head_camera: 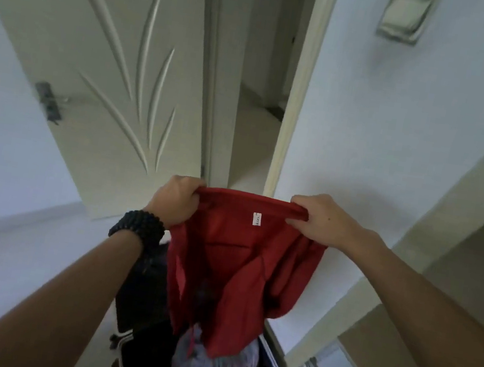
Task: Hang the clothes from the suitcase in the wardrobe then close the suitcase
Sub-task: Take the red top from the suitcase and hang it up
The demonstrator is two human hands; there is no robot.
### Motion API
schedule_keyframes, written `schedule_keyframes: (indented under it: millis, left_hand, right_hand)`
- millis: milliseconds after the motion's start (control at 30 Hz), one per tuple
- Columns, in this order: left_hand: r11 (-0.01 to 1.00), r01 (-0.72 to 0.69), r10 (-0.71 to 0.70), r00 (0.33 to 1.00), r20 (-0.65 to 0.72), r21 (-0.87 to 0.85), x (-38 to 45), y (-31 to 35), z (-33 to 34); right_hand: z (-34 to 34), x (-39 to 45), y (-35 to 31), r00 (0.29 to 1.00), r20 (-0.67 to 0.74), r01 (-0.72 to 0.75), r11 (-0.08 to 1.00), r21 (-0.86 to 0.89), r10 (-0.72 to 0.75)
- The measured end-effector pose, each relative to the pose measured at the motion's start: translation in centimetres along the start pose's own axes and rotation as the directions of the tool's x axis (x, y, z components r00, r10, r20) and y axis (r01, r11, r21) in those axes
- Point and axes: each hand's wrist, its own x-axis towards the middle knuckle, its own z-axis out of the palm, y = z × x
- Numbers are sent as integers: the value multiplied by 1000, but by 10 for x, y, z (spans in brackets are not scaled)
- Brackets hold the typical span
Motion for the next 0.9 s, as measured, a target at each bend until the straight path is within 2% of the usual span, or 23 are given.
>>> schedule_keyframes:
  millis: [167,233,333,433,533,667,700,833,867,900]
  left_hand:
    - [977,-201,198,979,-37,-73,13,113,-109]
    - [968,-231,228,973,-39,-95,12,146,-131]
    - [921,-366,360,931,-62,-134,6,206,-155]
    - [874,-457,450,889,-77,-165,1,252,-163]
    - [846,-491,487,870,-76,-208,-10,297,-158]
    - [791,-558,575,818,-8,-250,-29,364,-139]
    - [774,-570,595,804,11,-276,-32,376,-136]
    - [694,-628,702,699,137,-352,-51,437,-109]
    - [663,-646,736,656,169,-378,-60,463,-98]
    - [659,-641,741,642,195,-393,-64,470,-93]
  right_hand:
    - [-137,-78,-45,978,-145,-174,964,-200,146]
    - [-171,-107,-55,954,-190,-262,951,-164,230]
    - [-217,-181,-69,897,-251,-378,926,-12,363]
    - [-244,-252,-80,863,-249,-474,874,-102,439]
    - [-259,-319,-75,774,-313,-614,775,-153,551]
    - [-274,-401,-71,635,-452,-698,716,12,627]
    - [-274,-413,-72,625,-474,-694,720,28,620]
    - [-270,-476,-59,477,-544,-771,625,118,691]
    - [-270,-501,-55,422,-553,-789,591,167,719]
    - [-265,-508,-52,409,-546,-786,586,196,731]
